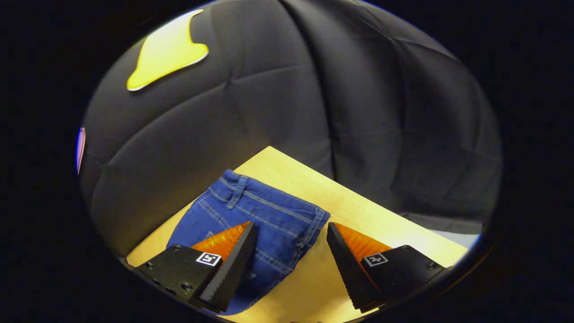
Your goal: Grasp the waist and the cuffs of the jeans and fold them to make the two legs overlap; first hold the waist and fold one-third of the jeans toward the cuffs, then hold the cuffs and fold the remaining one-third in the same direction to finish folding.
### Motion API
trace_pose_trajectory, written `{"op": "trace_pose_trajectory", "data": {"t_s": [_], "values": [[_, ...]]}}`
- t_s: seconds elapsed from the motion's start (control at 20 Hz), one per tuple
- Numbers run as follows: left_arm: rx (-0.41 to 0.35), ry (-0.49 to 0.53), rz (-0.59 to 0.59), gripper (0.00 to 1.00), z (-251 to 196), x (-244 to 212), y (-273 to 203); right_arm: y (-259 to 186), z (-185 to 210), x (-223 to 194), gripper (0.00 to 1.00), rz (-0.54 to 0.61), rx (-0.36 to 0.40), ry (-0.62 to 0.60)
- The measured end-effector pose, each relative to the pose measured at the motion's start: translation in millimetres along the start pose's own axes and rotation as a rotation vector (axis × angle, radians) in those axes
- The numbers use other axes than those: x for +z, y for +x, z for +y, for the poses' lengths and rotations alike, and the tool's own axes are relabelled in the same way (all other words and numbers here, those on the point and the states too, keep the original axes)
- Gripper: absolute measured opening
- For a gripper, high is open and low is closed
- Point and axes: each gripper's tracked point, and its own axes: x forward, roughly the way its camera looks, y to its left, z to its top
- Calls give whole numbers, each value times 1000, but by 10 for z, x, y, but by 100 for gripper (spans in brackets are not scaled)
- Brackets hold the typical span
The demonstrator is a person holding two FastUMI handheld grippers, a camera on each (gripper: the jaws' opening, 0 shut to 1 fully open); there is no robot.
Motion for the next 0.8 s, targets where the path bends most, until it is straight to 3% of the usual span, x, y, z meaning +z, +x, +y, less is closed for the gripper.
{"op": "trace_pose_trajectory", "data": {"t_s": [0.15, 0.2, 0.25, 0.4, 0.5, 0.65, 0.8], "values": [[19, -4, 21, 99, 21, -27, 10, 116, -37, 2, 98, -30, -34, -2], [27, -4, 29, 99, 28, -39, 18, 95, -35, -17, 89, -37, -43, -17], [33, -8, 37, 99, 35, -51, 19, 104, -38, -5, 96, -54, -53, -35], [55, -13, 56, 99, 54, -77, 16, 143, 39, -34, 100, -72, -52, -50], [50, -10, 59, 99, 57, -69, 5, 203, 70, -26, 72, -82, -45, -41], [63, -8, 72, 99, 74, -95, 0, 196, 153, -74, 19, -56, -13, -11], [63, -41, 87, 99, 40, -139, -20, 201, 179, -78, 11, -49, 30, -12]]}}
